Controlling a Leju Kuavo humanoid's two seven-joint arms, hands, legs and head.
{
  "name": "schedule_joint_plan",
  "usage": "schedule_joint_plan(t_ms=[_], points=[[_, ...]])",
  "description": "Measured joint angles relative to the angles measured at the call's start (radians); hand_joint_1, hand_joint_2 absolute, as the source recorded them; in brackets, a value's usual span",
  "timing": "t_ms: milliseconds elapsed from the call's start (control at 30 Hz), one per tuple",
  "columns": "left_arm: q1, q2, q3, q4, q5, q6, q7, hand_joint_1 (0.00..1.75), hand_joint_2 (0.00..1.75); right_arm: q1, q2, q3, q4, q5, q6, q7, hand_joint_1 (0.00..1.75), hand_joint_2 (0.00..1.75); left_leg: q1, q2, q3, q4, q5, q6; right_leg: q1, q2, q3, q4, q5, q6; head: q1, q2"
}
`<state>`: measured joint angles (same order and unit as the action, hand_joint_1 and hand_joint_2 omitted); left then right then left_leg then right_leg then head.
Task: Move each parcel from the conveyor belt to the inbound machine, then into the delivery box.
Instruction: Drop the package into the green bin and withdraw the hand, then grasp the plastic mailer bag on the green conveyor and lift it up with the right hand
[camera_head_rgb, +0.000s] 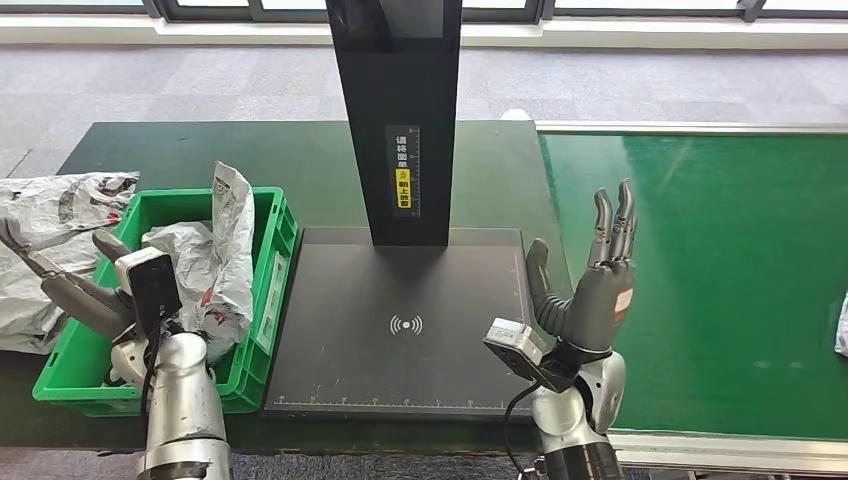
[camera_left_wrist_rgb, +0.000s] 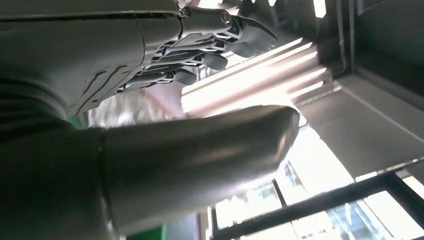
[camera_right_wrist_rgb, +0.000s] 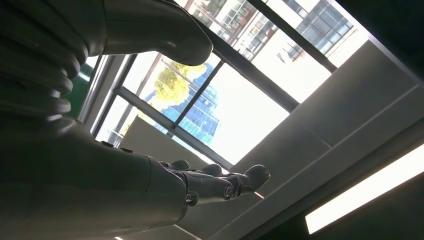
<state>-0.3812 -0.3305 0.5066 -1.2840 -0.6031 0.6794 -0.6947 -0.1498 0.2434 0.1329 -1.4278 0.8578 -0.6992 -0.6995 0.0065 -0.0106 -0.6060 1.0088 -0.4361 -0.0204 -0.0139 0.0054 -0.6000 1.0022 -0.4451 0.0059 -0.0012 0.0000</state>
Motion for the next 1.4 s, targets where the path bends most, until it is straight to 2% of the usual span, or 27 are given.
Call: schedule_joint_plan(t_ms=[100, 167, 267, 367, 433, 500, 633, 833, 1067, 1167, 1400], points=[[0.038, 0.017, -0.180, 0.008, 0.278, -0.097, -0.005, 0.00, 1.75, -0.003, -0.002, 0.005, 0.017, -0.078, 0.003, 0.000, 0.00, 1.75, 0.000, -0.001, 0.000, 0.000, 0.000, 0.000, 0.000, -0.001, 0.000, 0.000, 0.000, 0.000, 0.000, 0.000], [0.060, 0.030, -0.291, 0.008, 0.374, -0.155, -0.006, 0.00, 1.75, -0.006, -0.004, 0.014, 0.029, -0.124, 0.013, 0.000, 0.00, 1.75, 0.000, -0.002, -0.001, 0.000, 0.000, 0.000, 0.000, -0.001, 0.000, 0.000, 0.000, 0.000, 0.000, 0.000], [0.091, 0.039, -0.414, -0.006, 0.442, -0.236, -0.007, 0.00, 1.75, -0.011, -0.007, 0.033, 0.043, -0.218, 0.061, 0.000, 0.00, 1.75, 0.000, -0.001, 0.000, 0.000, 0.000, 0.000, 0.000, -0.001, 0.000, 0.000, 0.000, 0.000, 0.000, 0.000], [0.124, 0.042, -0.513, -0.037, 0.495, -0.346, -0.007, 0.00, 1.75, -0.020, -0.015, 0.059, 0.060, -0.394, 0.175, 0.000, 0.00, 1.75, 0.000, -0.001, 0.000, 0.000, 0.000, 0.000, 0.000, -0.001, 0.000, 0.000, 0.000, 0.000, 0.000, 0.000], [0.139, 0.043, -0.570, -0.057, 0.511, -0.387, -0.007, 0.00, 1.75, -0.031, -0.020, 0.081, 0.079, -0.489, 0.248, 0.000, 0.00, 1.75, 0.000, -0.001, -0.001, 0.000, 0.000, 0.000, 0.000, -0.001, 0.000, 0.000, 0.000, 0.000, 0.000, 0.000], [0.146, 0.043, -0.609, -0.071, 0.525, -0.405, -0.007, 0.00, 1.75, -0.038, -0.024, 0.104, 0.099, -0.536, 0.281, 0.000, 0.00, 1.75, 0.000, -0.001, -0.001, 0.000, 0.000, 0.000, 0.000, -0.001, 0.000, 0.000, 0.000, 0.000, 0.000, 0.000], [0.165, 0.044, -0.647, -0.087, 0.551, -0.423, -0.007, 0.00, 1.75, -0.041, -0.035, 0.150, 0.128, -0.590, 0.283, 0.000, 0.00, 1.75, 0.000, -0.001, -0.001, 0.000, 0.000, 0.000, 0.000, -0.001, 0.000, 0.000, 0.000, 0.000, 0.000, 0.000], [0.169, 0.044, -0.657, -0.086, 0.577, -0.435, -0.007, 0.00, 1.75, -0.043, -0.048, 0.178, 0.149, -0.662, 0.284, 0.000, 0.00, 1.75, 0.000, -0.001, -0.001, 0.000, 0.000, 0.000, 0.000, -0.001, 0.000, 0.000, 0.000, 0.000, 0.000, 0.000], [0.167, 0.043, -0.670, -0.061, 0.577, -0.438, -0.007, 0.00, 1.75, -0.071, -0.049, 0.179, 0.161, -0.759, 0.385, 0.000, 0.00, 1.75, 0.000, -0.001, -0.001, 0.000, 0.000, 0.000, 0.000, -0.001, 0.000, 0.000, 0.000, 0.000, 0.000, 0.000], [0.167, 0.043, -0.674, -0.049, 0.576, -0.435, -0.007, 0.00, 1.75, -0.070, -0.040, 0.179, 0.167, -0.769, 0.419, 0.000, 0.00, 1.75, 0.000, -0.001, -0.001, 0.000, 0.000, 0.000, 0.000, -0.001, 0.000, 0.000, 0.000, 0.000, 0.000, 0.000], [0.165, 0.043, -0.676, -0.031, 0.576, -0.435, -0.007, 0.00, 1.75, -0.069, -0.029, 0.179, 0.176, -0.768, 0.423, 0.000, 0.00, 1.75, 0.000, -0.001, -0.001, 0.000, 0.000, 0.000, 0.000, -0.001, -0.001, 0.000, -0.001, 0.000, 0.000, 0.000]])
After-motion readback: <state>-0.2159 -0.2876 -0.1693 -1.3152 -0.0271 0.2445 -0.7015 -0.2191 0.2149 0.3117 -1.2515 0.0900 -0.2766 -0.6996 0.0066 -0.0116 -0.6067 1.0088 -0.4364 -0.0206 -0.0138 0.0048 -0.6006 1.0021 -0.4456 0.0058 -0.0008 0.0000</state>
